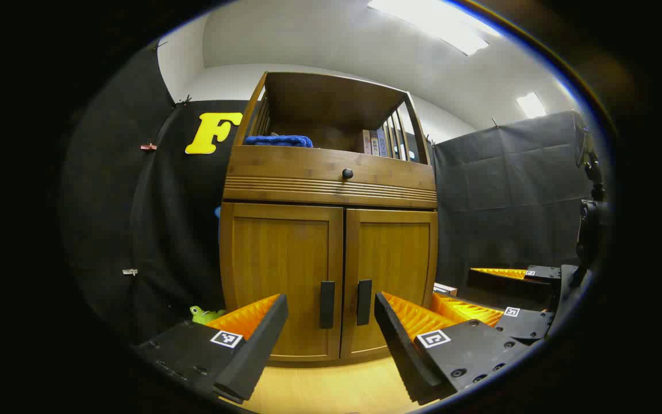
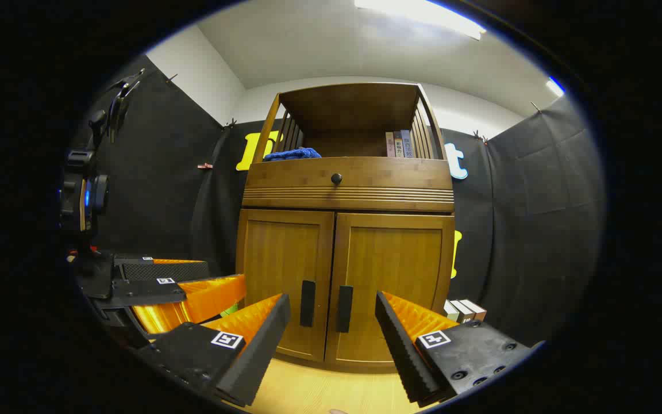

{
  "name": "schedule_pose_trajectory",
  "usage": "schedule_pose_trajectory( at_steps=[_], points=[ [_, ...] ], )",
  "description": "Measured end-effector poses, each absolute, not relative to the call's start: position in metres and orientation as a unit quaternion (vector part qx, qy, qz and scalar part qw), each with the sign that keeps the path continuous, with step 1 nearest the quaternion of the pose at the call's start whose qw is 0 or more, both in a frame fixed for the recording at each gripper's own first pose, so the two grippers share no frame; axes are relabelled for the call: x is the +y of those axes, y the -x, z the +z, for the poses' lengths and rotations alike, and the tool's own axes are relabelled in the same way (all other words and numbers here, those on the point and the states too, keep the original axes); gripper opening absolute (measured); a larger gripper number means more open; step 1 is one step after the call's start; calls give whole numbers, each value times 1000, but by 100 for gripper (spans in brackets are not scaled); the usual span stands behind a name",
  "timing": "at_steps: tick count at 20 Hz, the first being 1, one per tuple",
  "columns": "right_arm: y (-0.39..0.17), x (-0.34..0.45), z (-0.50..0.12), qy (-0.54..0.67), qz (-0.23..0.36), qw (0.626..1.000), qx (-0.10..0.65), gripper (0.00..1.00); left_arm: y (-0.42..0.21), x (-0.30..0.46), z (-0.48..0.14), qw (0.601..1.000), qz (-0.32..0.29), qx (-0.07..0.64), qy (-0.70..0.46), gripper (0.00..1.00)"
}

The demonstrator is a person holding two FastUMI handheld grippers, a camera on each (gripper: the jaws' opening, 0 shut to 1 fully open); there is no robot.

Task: Open the right door of the double-door shoe cabinet with the right hand, and open the left door with the left hand.

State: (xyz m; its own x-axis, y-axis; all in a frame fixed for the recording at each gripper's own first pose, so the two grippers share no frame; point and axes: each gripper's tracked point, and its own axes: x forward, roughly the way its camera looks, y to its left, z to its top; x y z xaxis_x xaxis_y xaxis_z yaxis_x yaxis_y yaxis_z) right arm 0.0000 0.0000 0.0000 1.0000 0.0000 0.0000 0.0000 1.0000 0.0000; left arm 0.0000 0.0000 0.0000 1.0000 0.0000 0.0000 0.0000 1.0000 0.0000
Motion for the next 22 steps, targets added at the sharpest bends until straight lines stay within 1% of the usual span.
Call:
schedule_pose_trajectory(
  at_steps=[1, 3, 5, 7, 11, 18, 19, 20, 22],
  points=[
    [-1, 0, 1, -1, 0, 1000, 0, 94, 0, 0, -1, 1000, 2, -1, 0, 92],
    [-3, -2, 1, 0, -3, 1000, -2, 95, 0, 0, -1, 1000, 2, -1, 0, 96],
    [-4, 0, 0, 2, -1, 1000, -2, 94, 0, 0, -1, 1000, 0, 1, 0, 94],
    [-5, 3, 0, -2, 2, 1000, -2, 95, 0, 0, -1, 1000, -1, -1, 0, 94],
    [-4, -7, 6, 5, -19, 1000, -18, 94, 2, 1, -4, 1000, -3, 3, 0, 94],
    [-5, -10, 6, -5, -19, 1000, -17, 95, 4, 0, -7, 1000, -2, 4, -2, 94],
    [-6, -9, 5, -5, -17, 1000, -18, 94, 4, -1, -8, 1000, -2, 3, -2, 92],
    [-8, -10, 4, -7, -17, 1000, -16, 94, 4, -1, -8, 1000, -1, 0, -2, 94],
    [-9, -10, 1, -13, -14, 1000, -11, 94, 4, -1, -8, 1000, 0, -4, -1, 94]
  ],
)
